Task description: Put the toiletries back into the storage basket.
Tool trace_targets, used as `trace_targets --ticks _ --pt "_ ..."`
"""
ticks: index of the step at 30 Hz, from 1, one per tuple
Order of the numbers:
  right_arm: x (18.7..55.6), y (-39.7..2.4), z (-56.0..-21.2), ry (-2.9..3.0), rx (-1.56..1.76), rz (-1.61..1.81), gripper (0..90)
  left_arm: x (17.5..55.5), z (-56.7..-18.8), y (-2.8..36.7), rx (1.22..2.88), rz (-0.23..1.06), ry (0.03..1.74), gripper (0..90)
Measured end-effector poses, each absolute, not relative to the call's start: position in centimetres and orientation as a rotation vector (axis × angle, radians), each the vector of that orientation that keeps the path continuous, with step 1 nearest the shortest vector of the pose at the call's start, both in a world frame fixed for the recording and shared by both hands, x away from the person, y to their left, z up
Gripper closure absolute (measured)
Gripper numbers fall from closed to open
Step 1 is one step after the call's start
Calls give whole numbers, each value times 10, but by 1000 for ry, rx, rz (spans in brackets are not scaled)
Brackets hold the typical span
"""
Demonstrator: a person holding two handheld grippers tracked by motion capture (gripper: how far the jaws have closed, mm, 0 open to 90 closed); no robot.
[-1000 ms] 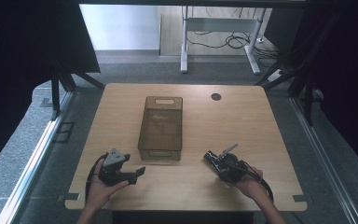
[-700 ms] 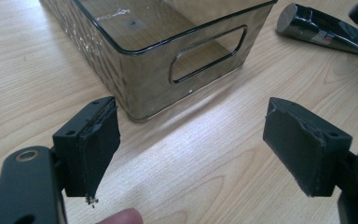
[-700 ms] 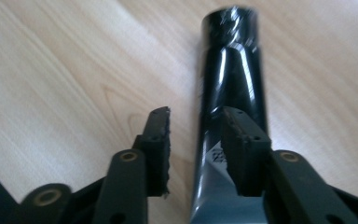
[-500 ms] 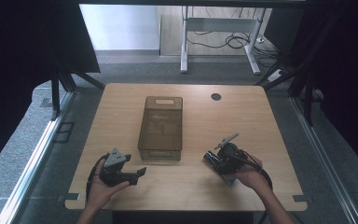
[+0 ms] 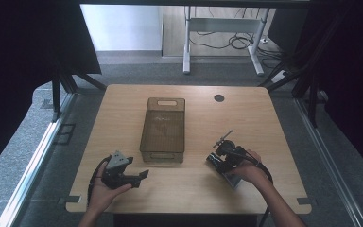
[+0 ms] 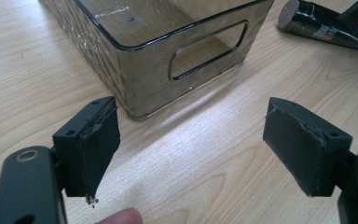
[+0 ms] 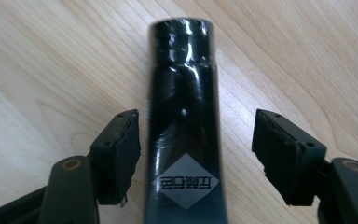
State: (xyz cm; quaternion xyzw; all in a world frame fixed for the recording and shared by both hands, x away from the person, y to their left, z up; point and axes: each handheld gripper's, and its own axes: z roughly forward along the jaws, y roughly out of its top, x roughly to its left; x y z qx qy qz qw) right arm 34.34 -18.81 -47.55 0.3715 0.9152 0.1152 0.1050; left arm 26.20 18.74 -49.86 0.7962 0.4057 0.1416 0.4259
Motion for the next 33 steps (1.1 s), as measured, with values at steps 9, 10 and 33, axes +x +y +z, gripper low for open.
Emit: trace_targets --ticks 9,10,33 --pt "348 -185 -487 2741 1107 297 324 263 -500 188 1995 352 1019 187" --pt "349 -185 -488 2746 1100 295 324 263 -500 188 1995 352 1019 187" --pt "357 -184 -502 2807 1170 237 449 263 -501 188 2005 352 1012 191"
